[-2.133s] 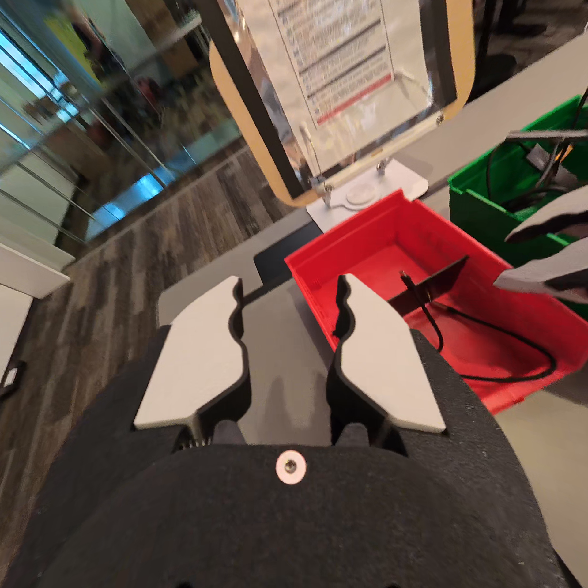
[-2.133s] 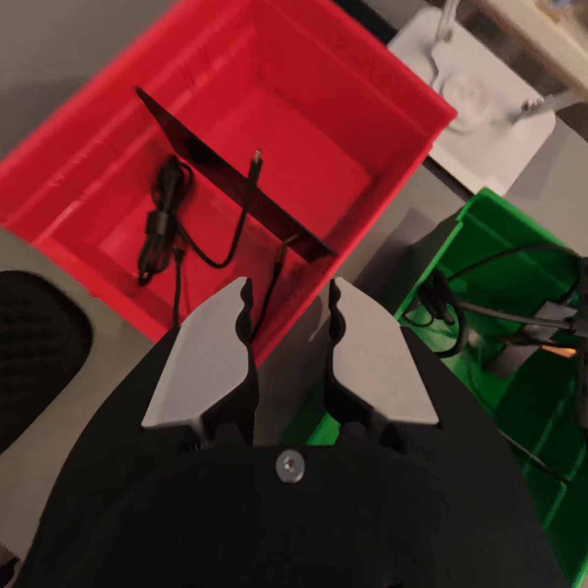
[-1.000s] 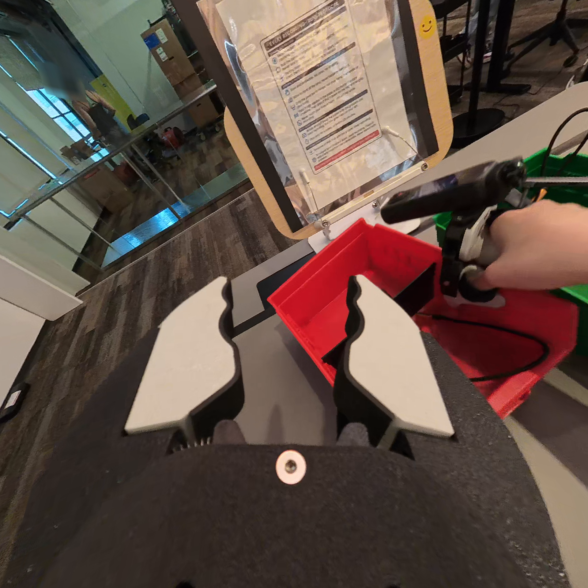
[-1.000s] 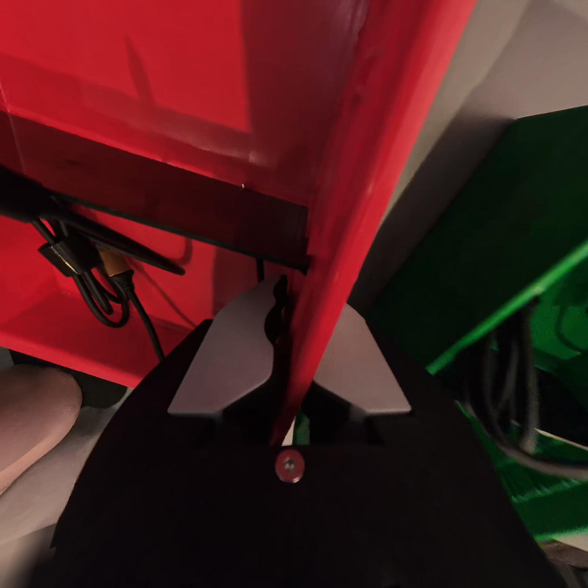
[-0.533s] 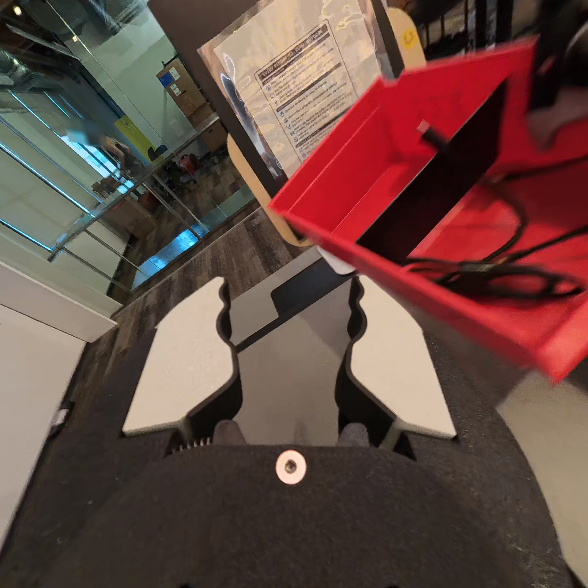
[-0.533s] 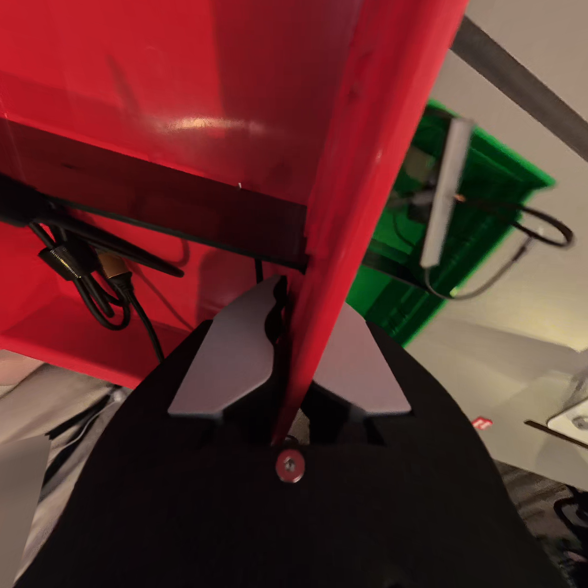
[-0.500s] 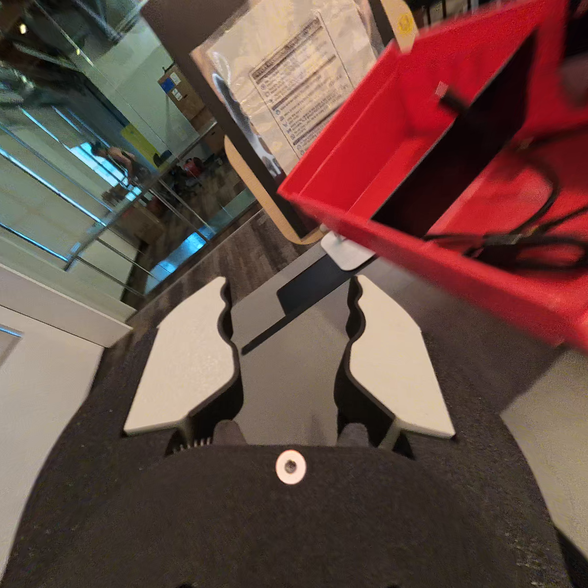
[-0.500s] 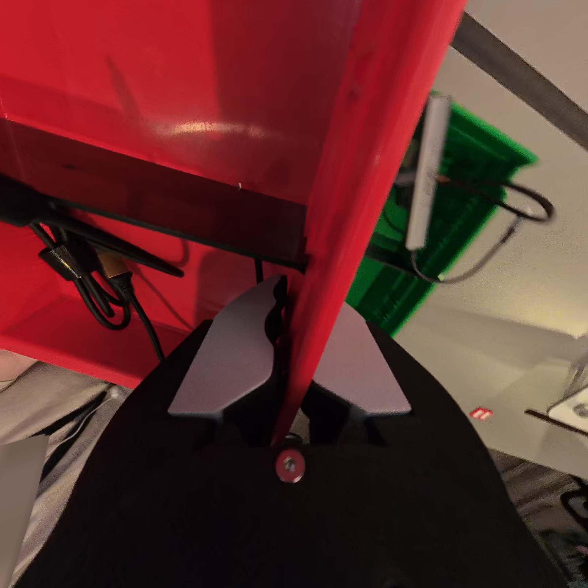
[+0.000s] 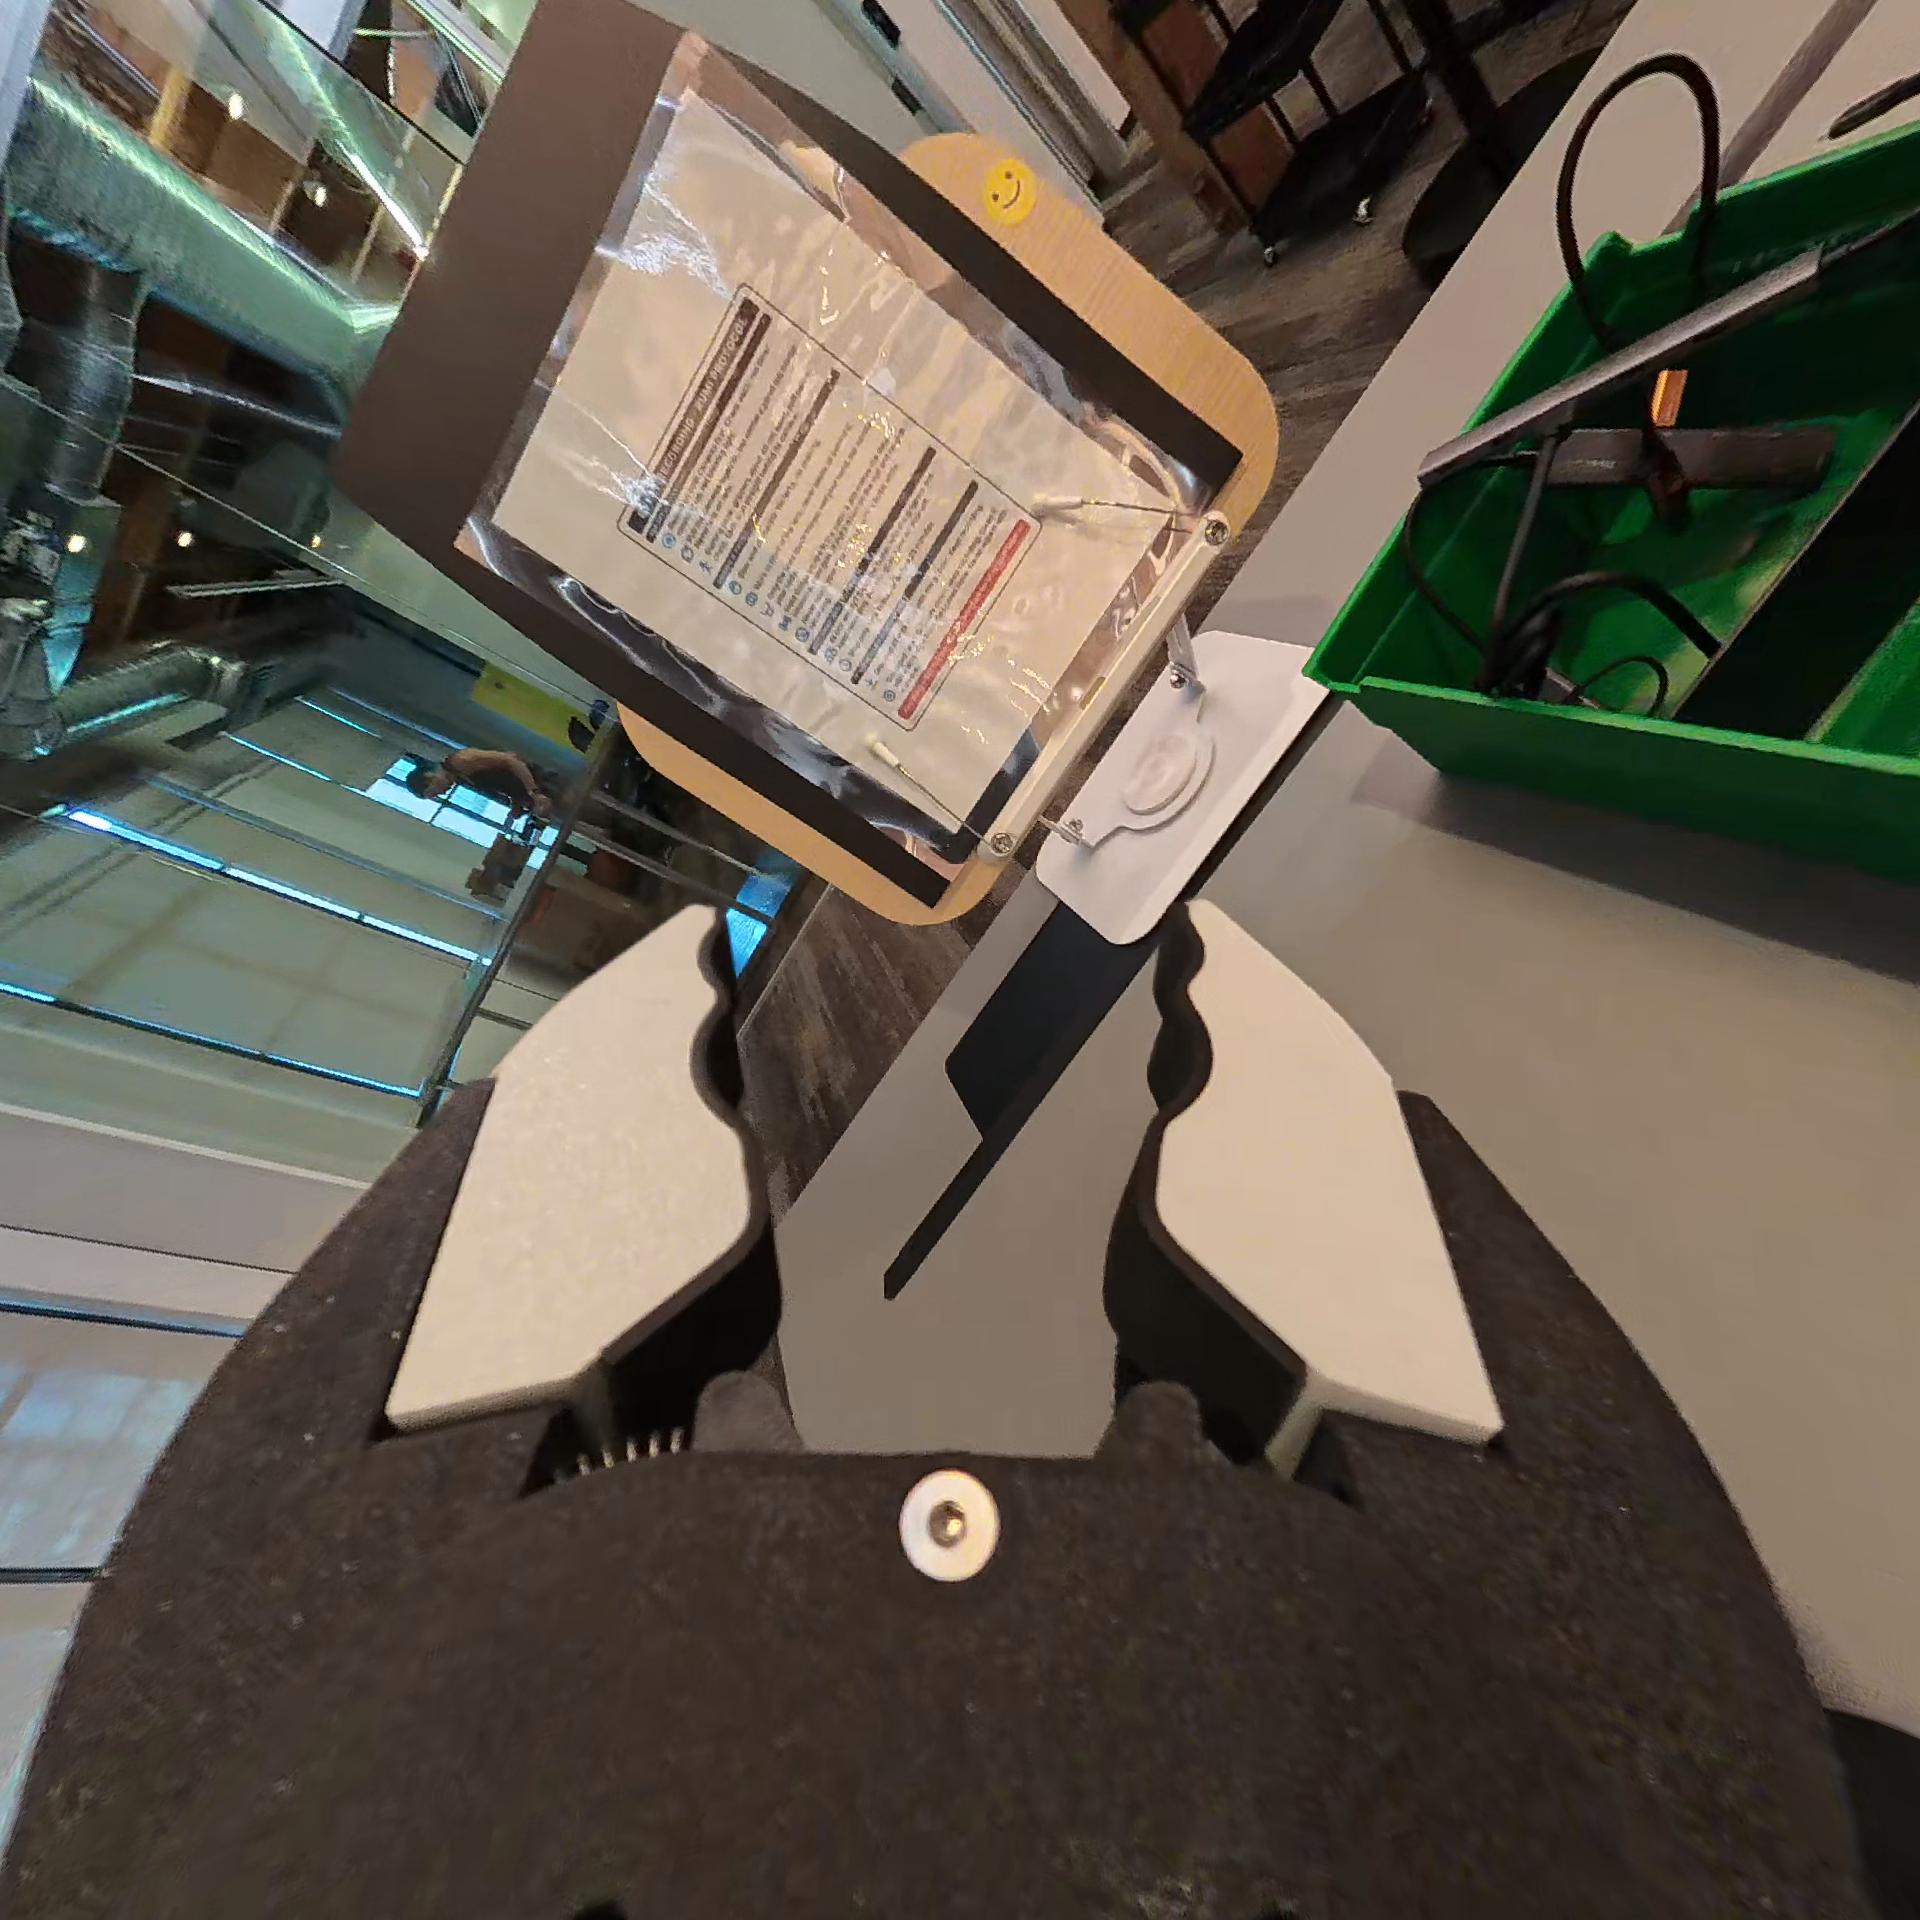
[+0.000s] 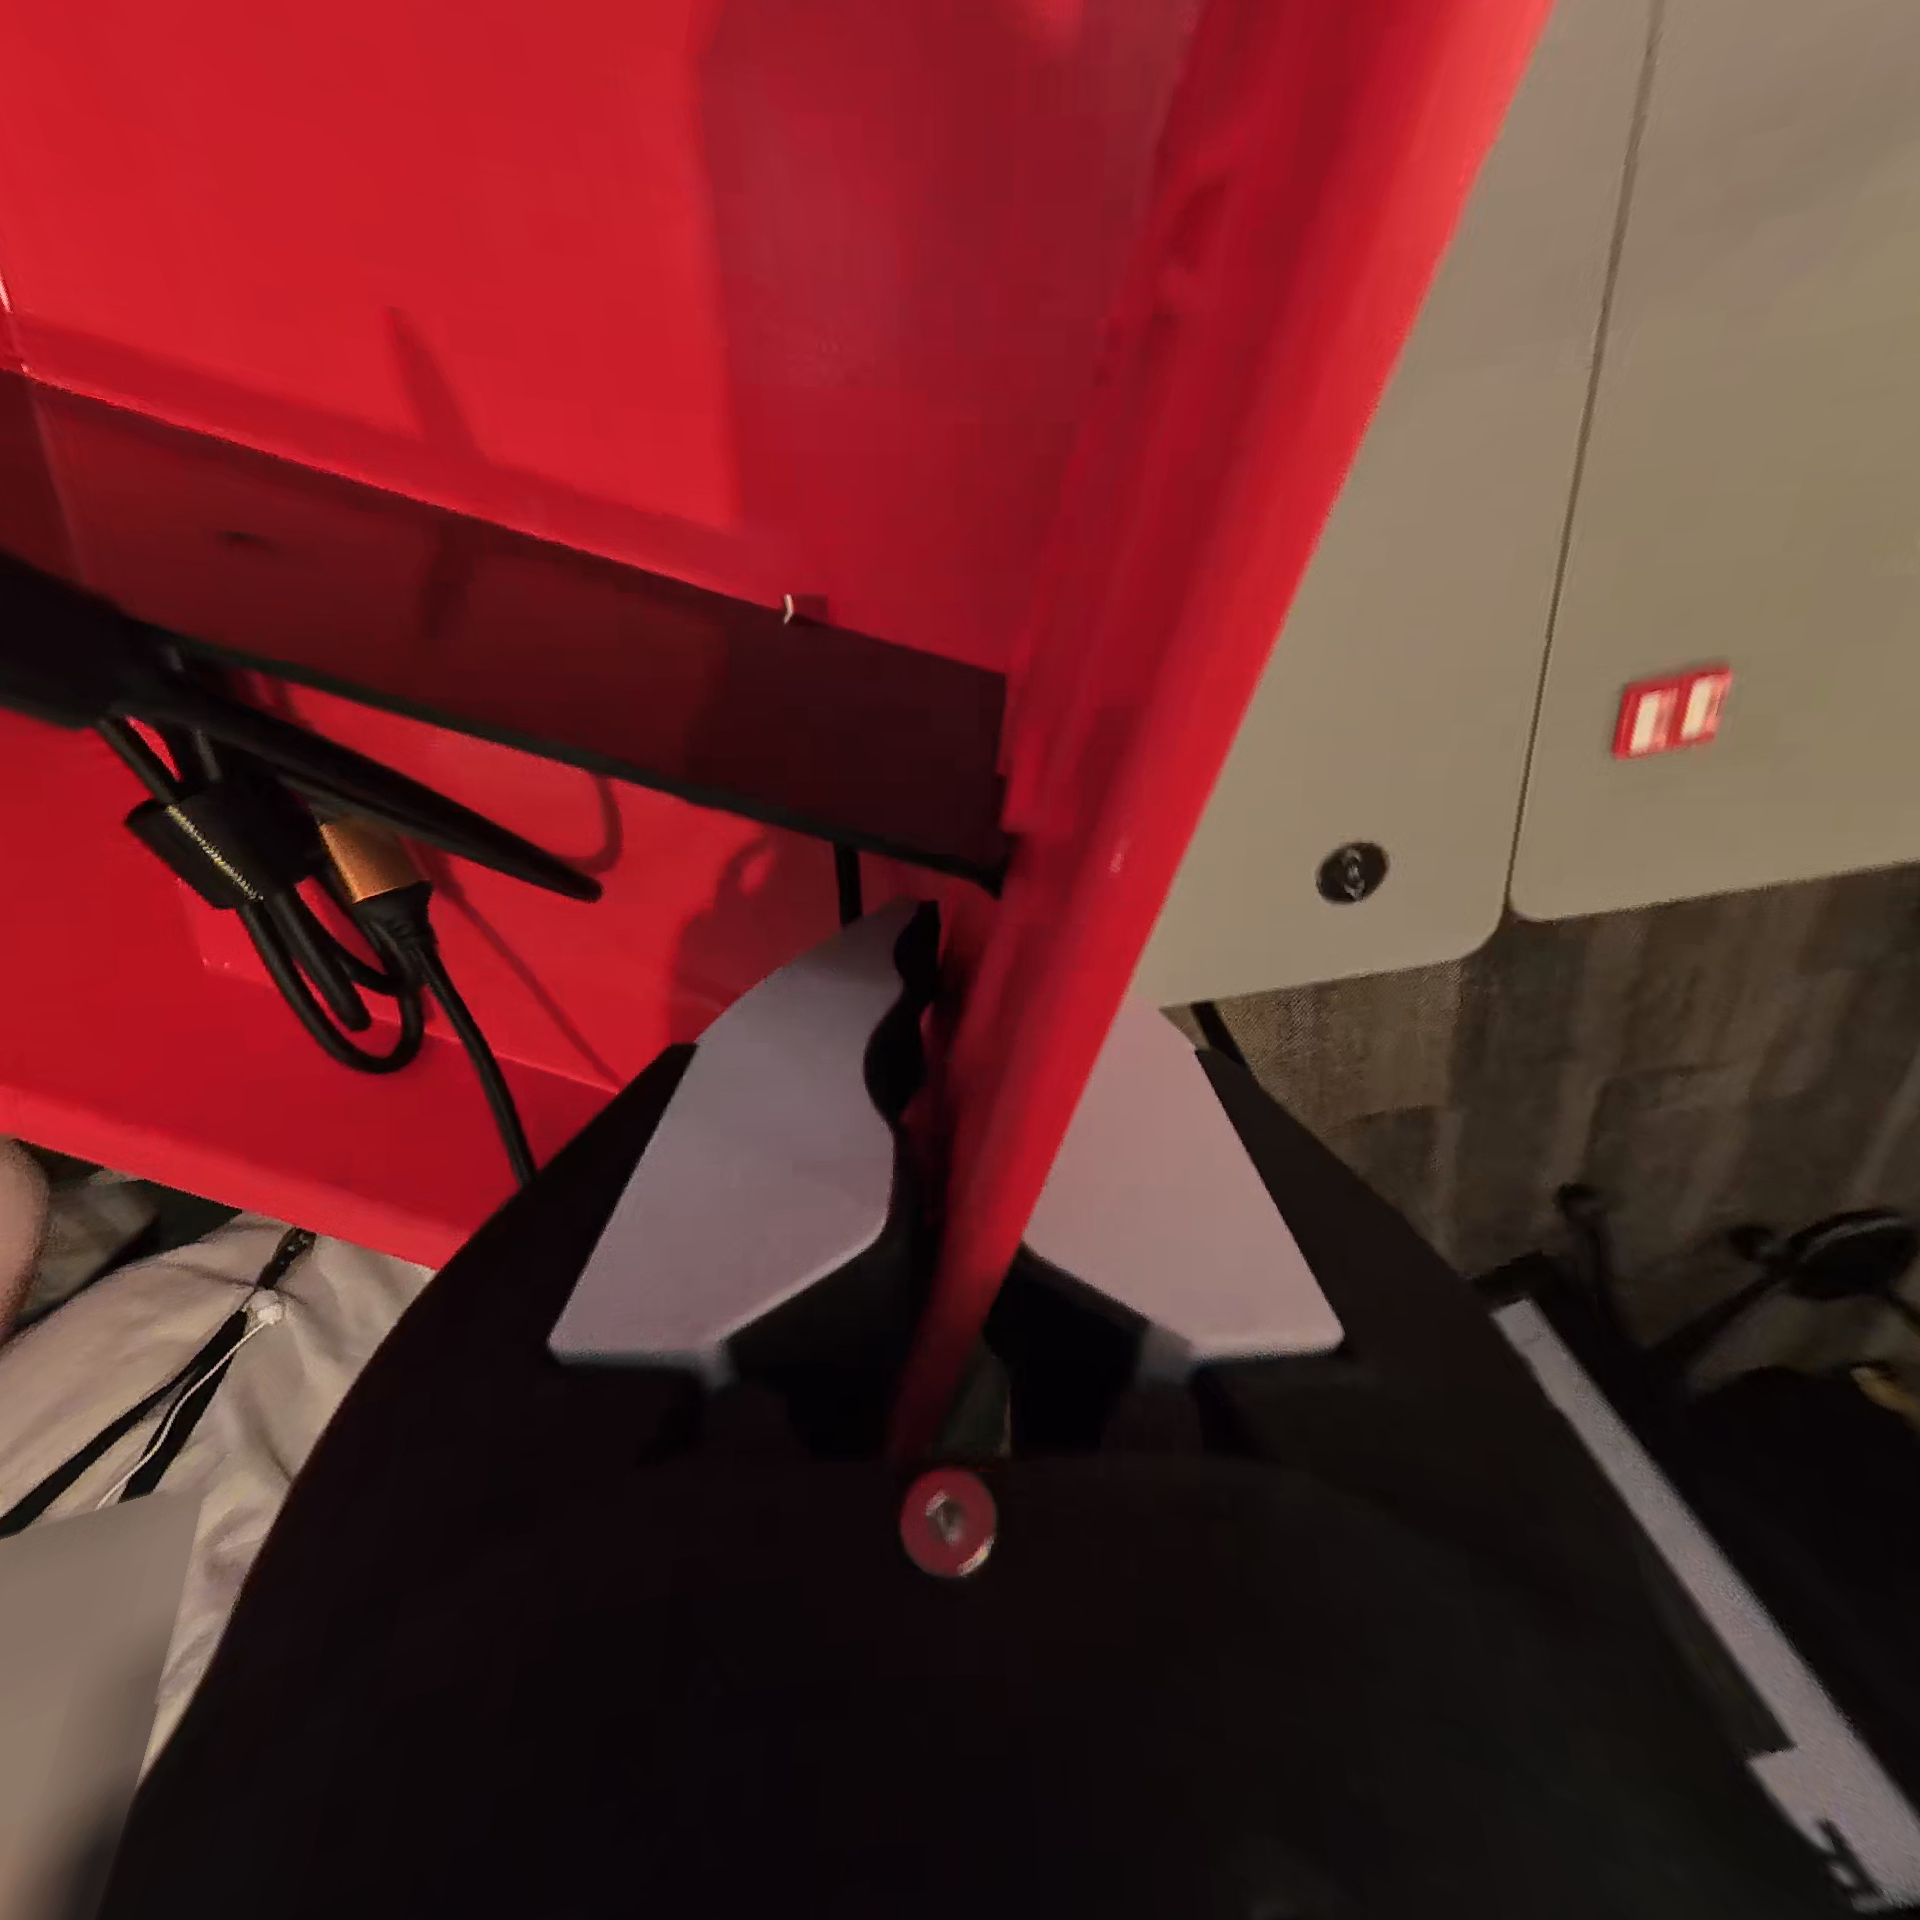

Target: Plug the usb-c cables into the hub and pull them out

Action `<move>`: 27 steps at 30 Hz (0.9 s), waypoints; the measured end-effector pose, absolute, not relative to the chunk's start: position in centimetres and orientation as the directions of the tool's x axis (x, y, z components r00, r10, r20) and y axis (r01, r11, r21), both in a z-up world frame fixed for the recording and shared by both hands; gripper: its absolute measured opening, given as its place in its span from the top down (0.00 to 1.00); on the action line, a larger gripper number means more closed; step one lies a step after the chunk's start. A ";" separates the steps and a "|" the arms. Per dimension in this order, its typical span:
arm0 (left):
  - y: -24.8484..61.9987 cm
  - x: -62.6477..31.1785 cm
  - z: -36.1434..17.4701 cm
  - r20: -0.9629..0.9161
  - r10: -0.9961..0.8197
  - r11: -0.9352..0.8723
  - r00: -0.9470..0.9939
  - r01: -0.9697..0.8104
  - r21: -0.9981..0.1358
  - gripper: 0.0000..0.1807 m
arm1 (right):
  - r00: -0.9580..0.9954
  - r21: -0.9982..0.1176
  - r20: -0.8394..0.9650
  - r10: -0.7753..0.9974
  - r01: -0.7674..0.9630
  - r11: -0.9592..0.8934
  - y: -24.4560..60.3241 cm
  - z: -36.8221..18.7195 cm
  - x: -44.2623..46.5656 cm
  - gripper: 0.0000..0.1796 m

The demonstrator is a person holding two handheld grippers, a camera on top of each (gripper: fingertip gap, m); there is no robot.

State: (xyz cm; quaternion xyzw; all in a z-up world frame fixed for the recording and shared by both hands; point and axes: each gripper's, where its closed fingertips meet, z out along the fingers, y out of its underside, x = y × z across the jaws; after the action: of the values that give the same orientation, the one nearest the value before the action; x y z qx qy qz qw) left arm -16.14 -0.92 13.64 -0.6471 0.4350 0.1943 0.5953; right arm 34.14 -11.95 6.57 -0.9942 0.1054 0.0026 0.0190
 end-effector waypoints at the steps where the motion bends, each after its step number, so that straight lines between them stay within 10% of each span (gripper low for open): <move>1: -0.9 -16.0 13.7 -0.766 -0.333 0.090 0.550 -0.790 -0.606 0.58 | 0.969 -0.036 -0.017 -0.245 -0.246 -0.969 -13.3 6.1 35.5 0.97; 22: -0.1 -10.3 10.6 -0.561 -0.535 -0.013 0.632 -0.670 -0.742 0.53 | 0.960 -0.043 0.022 -0.278 -0.277 -0.960 -17.2 -3.9 44.4 0.97; 27: -1.0 -6.0 5.7 -0.164 -0.764 -0.275 0.623 -0.546 -0.792 0.50 | 0.970 -0.026 0.057 -0.238 -0.236 -0.971 -16.3 -5.1 44.7 0.97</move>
State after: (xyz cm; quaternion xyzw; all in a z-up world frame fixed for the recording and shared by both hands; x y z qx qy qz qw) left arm -5.97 -0.95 5.74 -0.7884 0.4154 -0.1255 0.4360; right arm 44.68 -16.26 -5.12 -0.9923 0.1194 -0.0300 0.0094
